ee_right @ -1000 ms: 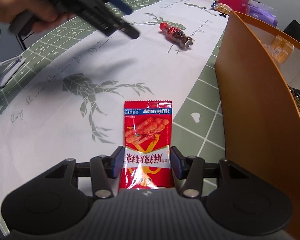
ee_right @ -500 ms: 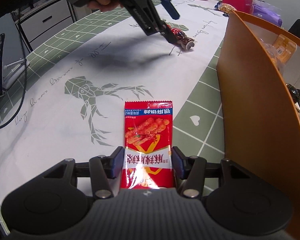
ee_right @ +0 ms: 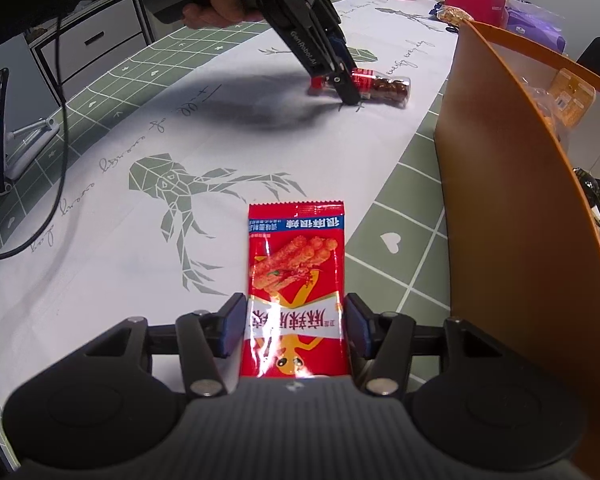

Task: Organize snacks
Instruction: 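Grasp the cola-bottle candy with the left tool while the right tool grasps the red spicy-strip packet, then carry the cola-bottle candy with the left tool while the right tool carries the red packet into the box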

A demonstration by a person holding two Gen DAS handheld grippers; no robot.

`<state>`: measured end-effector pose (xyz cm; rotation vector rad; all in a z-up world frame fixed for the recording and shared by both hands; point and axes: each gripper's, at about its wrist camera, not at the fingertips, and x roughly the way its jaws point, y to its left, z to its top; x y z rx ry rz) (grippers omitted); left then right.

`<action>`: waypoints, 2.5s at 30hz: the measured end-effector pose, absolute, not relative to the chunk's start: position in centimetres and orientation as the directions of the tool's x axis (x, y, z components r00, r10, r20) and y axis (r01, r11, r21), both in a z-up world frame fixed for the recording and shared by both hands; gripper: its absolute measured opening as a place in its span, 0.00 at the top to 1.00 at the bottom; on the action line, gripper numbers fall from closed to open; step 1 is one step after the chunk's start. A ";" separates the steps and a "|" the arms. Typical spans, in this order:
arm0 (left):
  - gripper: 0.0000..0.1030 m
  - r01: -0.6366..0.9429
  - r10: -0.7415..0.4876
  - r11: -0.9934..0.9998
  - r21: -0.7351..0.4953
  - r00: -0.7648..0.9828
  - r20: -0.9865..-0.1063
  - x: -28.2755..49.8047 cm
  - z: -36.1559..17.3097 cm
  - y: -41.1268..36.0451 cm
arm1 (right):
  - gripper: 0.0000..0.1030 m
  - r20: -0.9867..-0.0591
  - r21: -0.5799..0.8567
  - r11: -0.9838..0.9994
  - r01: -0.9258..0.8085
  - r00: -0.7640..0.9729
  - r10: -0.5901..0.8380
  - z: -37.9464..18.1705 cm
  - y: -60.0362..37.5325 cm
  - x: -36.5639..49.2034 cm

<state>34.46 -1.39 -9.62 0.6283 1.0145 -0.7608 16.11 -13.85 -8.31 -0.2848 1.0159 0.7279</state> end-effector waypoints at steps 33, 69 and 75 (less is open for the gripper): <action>0.52 0.387 -0.250 0.920 -0.057 0.469 -0.847 13.9 -8.9 0.8 | 0.36 -0.882 0.036 0.765 -0.643 0.340 0.327 -8.5 -11.7 15.5; 0.67 0.382 -0.274 0.923 -0.047 0.568 -0.776 12.8 -1.5 -0.7 | 0.77 -0.797 0.098 0.800 -0.592 0.435 0.420 -1.4 -14.5 15.8; 0.67 0.387 -0.287 0.921 -0.045 0.596 -0.750 13.1 1.0 -1.8 | 0.77 -0.749 0.116 0.804 -0.584 0.480 0.457 1.3 -15.5 15.6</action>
